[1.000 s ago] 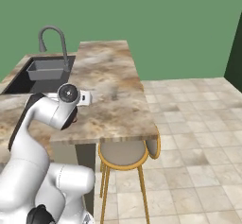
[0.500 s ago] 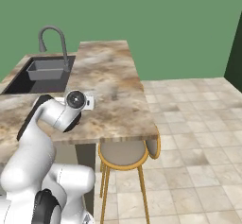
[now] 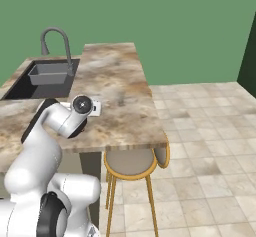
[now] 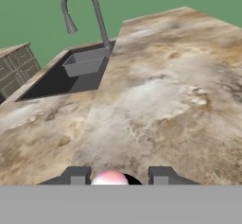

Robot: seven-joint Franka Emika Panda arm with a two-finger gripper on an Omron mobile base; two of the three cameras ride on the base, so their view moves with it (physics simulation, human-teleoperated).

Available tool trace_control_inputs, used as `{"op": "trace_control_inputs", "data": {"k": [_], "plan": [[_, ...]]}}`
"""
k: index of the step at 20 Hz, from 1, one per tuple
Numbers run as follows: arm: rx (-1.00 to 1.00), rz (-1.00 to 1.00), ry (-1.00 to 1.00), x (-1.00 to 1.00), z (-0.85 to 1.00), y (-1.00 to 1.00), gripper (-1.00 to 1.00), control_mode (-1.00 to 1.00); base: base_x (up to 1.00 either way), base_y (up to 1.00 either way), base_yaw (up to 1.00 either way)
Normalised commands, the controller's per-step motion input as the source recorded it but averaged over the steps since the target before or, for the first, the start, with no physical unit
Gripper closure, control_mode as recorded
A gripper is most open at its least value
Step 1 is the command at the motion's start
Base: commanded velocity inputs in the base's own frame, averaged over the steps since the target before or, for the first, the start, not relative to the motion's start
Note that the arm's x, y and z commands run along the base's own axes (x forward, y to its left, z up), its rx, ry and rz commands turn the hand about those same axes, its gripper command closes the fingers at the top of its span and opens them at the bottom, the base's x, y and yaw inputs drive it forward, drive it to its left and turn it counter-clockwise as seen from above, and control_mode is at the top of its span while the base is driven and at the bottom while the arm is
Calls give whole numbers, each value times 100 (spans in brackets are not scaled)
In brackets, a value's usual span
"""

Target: Move the drinks to the dining counter.

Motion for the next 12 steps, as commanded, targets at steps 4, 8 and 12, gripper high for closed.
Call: {"op": "trace_control_inputs", "data": {"k": [4,8,12], "plan": [[0,0,0,0,-9,0,100,-100,0,0,0],[0,0,-1,0,-17,2,100,-100,0,0,0],[-1,0,-5,0,-6,12,-100,-100,0,0,0]]}}
